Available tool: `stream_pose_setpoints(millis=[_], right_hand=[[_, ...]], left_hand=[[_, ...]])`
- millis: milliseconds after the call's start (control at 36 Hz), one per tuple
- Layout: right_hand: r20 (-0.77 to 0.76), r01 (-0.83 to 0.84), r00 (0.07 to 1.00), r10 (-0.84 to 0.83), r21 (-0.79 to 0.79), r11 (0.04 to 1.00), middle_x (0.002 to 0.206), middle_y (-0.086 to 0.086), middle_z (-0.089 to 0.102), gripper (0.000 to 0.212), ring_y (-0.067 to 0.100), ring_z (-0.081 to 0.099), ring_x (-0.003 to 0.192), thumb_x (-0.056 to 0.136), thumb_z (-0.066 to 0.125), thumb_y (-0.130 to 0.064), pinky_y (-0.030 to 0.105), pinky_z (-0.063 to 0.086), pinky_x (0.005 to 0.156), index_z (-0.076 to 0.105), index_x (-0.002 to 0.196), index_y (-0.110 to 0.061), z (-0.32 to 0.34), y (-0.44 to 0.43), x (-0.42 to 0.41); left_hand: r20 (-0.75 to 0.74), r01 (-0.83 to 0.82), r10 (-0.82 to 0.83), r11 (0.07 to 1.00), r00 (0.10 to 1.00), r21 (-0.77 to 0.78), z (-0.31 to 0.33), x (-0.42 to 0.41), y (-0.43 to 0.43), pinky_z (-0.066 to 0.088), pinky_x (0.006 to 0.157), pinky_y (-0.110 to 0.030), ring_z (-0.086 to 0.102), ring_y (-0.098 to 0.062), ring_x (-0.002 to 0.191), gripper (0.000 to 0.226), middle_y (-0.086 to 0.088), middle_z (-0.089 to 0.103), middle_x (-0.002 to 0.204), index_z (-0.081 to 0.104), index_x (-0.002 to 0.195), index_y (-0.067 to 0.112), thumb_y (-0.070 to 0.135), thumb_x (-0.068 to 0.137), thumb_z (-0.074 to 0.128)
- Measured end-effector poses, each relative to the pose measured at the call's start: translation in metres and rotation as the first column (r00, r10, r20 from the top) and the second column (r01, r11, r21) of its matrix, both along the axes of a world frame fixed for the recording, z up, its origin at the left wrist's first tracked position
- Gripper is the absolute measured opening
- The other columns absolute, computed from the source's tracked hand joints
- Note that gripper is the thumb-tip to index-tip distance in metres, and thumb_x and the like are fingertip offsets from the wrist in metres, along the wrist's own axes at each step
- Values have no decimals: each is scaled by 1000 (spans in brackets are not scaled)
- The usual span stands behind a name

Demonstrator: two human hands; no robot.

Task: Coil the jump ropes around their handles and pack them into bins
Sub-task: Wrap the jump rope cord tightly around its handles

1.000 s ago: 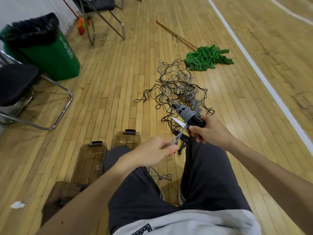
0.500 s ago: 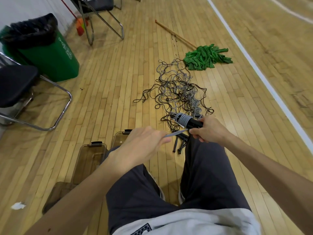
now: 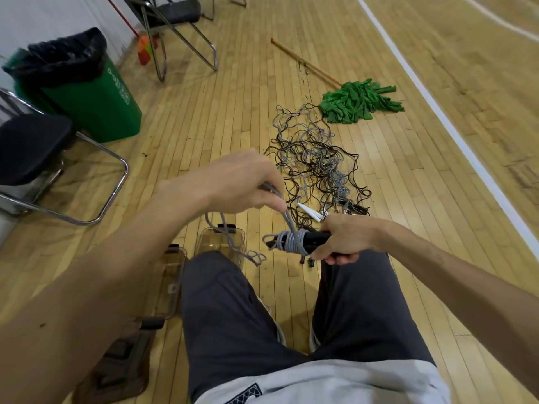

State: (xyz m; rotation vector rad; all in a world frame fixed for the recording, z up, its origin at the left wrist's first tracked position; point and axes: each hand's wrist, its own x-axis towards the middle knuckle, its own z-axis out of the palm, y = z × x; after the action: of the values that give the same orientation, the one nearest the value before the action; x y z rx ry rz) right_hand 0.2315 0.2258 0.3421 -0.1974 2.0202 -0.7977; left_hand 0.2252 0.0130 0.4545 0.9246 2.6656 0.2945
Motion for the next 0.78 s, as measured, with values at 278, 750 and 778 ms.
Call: stream_pose_setpoints(millis=[278, 750, 778], right_hand=[[8, -334, 940, 340, -167, 928, 63, 2, 59, 20, 11, 50, 50, 94, 70, -18, 29, 43, 59, 63, 77, -8, 41, -9, 37], [-127, -293, 955, 269, -545, 785, 70, 24, 57, 27, 25, 50, 56, 95, 67, -19, 29, 43, 57, 58, 89, 6, 72, 2, 58], [-131, -278, 960, 248, -570, 773, 68, 19, 57, 25, 23, 51, 56, 95, 67, -18, 29, 43, 57, 59, 89, 5, 72, 2, 58]], left_hand=[[336, -62, -46, 951, 941, 304, 13, -23, 7, 42, 48, -26, 56, -28, 54, 22, -8, 68, 64, 79, 87, 13, 34, 81, 78], [734, -470, -141, 685, 665, 557, -75, -19, -17, 32, 43, -14, 40, -6, 43, 9, 3, 50, 53, 76, 73, 18, 26, 72, 79], [748, -481, -167, 672, 643, 563, -80, -17, -14, 33, 42, -13, 41, -5, 42, 11, 4, 51, 52, 76, 73, 18, 28, 73, 81]])
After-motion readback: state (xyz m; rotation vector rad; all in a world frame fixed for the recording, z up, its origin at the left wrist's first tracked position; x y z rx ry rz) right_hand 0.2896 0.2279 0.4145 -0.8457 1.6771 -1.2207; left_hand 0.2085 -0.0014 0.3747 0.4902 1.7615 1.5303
